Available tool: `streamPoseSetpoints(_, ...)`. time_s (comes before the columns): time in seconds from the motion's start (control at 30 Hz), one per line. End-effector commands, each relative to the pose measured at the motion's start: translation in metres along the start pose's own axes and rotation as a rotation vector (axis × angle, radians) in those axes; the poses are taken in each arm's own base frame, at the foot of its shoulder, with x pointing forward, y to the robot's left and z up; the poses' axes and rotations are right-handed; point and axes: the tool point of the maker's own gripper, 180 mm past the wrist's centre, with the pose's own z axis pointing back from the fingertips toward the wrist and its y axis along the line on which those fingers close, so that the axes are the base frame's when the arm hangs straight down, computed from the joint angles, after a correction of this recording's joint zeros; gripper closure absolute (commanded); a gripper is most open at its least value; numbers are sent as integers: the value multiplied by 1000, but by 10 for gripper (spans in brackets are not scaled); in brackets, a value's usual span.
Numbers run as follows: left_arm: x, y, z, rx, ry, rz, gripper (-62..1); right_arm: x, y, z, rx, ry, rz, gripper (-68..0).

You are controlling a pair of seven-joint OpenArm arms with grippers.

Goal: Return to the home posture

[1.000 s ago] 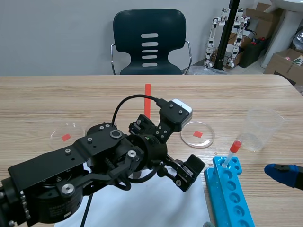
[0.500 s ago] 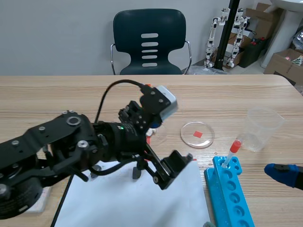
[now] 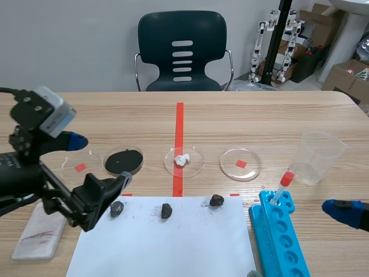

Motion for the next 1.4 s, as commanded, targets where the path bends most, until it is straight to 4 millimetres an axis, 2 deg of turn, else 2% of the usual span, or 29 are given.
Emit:
streamPoseSetpoints(0.0,7,-14,7,-29,-51,35,-623,8,-3,-1,-9,-29,4,-679)
streamPoseSetpoints(0.17,15,-34,35,-37,-109,71,-623,8,-3,-1,-9,-29,4,-679)
streamPoseSetpoints(0.3,21,-49,50,-46,-135,94,-623,8,-3,-1,-9,-29,4,-679)
streamPoseSetpoints(0.43,22,-49,62,2,-140,109,-623,8,-3,-1,-9,-29,4,-679)
streamPoseSetpoints(0.57,12,-46,70,50,-102,105,-623,8,-3,-1,-9,-29,4,-679)
streamPoseSetpoints(0.77,2,-45,74,84,-64,92,-623,8,-3,-1,-9,-29,4,-679)
streamPoseSetpoints(1.37,1,-45,74,86,-61,93,-623,8,-3,-1,-9,-29,4,-679)
